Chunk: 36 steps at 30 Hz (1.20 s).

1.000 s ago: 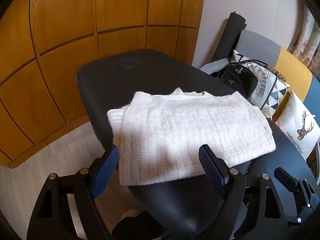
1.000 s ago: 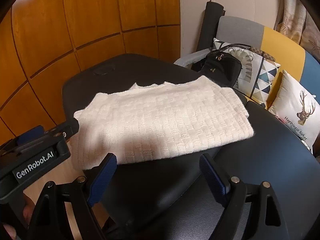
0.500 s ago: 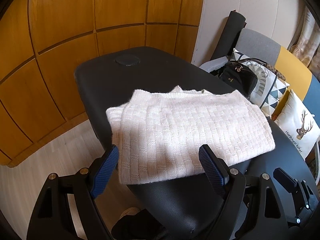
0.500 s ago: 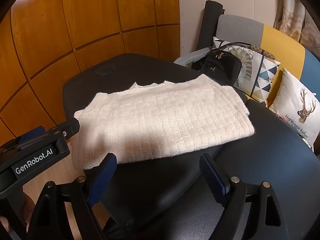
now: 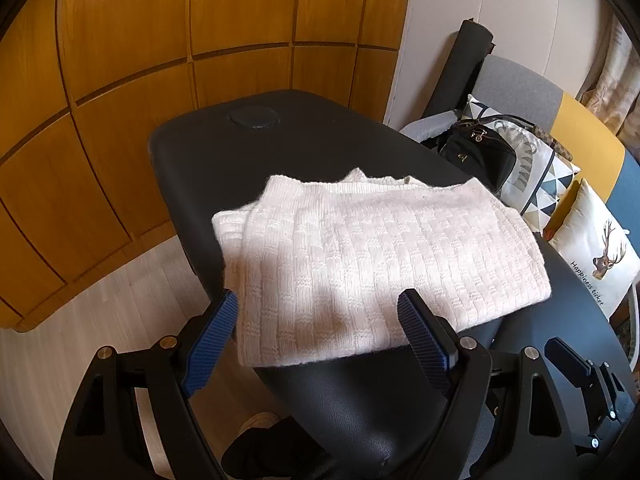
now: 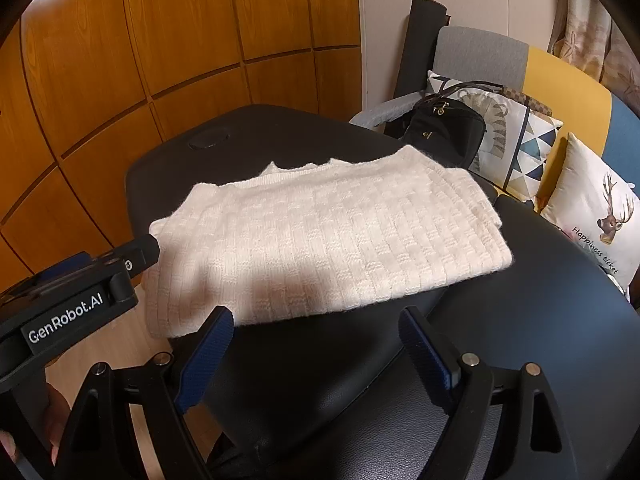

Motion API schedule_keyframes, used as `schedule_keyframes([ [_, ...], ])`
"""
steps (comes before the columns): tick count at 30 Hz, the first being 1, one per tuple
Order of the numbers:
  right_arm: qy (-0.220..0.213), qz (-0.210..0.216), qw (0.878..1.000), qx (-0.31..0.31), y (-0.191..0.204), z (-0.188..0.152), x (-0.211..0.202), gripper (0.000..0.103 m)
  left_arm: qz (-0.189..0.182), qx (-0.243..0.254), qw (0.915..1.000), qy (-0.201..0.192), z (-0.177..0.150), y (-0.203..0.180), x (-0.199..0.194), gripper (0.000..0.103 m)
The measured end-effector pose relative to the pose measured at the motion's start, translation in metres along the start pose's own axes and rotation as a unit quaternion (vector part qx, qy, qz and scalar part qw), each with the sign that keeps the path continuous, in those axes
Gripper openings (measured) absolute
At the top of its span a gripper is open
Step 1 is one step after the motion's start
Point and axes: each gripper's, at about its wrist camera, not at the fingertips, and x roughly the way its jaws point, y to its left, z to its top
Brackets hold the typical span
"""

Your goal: Fold clothes

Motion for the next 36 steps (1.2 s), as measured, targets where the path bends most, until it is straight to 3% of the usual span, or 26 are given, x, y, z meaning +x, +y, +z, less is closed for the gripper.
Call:
schedule_keyframes([
  [7, 0.009, 0.005, 1.000, 0.006, -0.001, -0.002, 0.005, 0.087, -0.008, 0.000, 1.0000, 0.004, -0.002, 0.001, 0.003, 0.085],
  [16, 0.011, 0.006, 1.000, 0.006, -0.001, -0.003, 0.006, 0.087, 0.007, 0.004, 1.0000, 0.003, -0.003, 0.000, 0.006, 0.085],
  [27, 0.016, 0.005, 1.000, 0.013, -0.002, -0.005, 0.010, 0.087, -0.002, 0.019, 0.9994, -0.029, -0.006, -0.007, -0.002, 0.085],
  [36, 0.020, 0.007, 1.000, 0.016, -0.002, -0.006, 0.012, 0.087, 0.001, 0.019, 0.9996, -0.021, -0.008, -0.007, 0.001, 0.085],
])
